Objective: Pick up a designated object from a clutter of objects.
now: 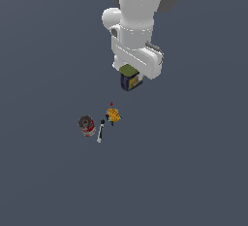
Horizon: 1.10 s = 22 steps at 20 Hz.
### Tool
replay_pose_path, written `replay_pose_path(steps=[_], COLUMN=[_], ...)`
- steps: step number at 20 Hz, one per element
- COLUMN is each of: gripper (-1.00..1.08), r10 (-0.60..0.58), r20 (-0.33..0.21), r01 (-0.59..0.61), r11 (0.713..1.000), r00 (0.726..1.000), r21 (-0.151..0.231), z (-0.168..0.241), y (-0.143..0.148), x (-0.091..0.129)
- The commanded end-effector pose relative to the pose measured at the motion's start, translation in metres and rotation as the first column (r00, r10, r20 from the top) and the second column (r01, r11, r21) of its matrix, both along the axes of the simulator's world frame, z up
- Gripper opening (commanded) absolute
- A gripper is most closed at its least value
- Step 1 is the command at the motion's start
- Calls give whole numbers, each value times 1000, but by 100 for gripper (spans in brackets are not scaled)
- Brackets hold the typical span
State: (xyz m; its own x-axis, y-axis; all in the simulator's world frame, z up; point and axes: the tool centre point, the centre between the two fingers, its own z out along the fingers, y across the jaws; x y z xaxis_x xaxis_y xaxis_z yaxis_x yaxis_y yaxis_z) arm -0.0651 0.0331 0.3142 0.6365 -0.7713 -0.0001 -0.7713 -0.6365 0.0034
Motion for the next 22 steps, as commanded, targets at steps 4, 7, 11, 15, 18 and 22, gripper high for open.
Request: replay_pose_path(steps=[4, 7, 11, 15, 18, 22], gripper=[-100, -100, -100, -100, -100, -100], r10=[0, 0, 0, 1, 1, 1], r20=[3, 3, 3, 3, 3, 3], r01=[0, 0, 0, -1, -1, -1], r11=[1000, 1000, 1000, 1000, 1000, 1000], r00=[1000, 1000, 1000, 1000, 1000, 1000], r21=[0, 0, 1, 2, 2, 2], z=[54, 78, 103, 120, 128, 131], y=[9, 13, 18, 21, 22, 23], x=[-16, -23, -30, -34, -35, -35])
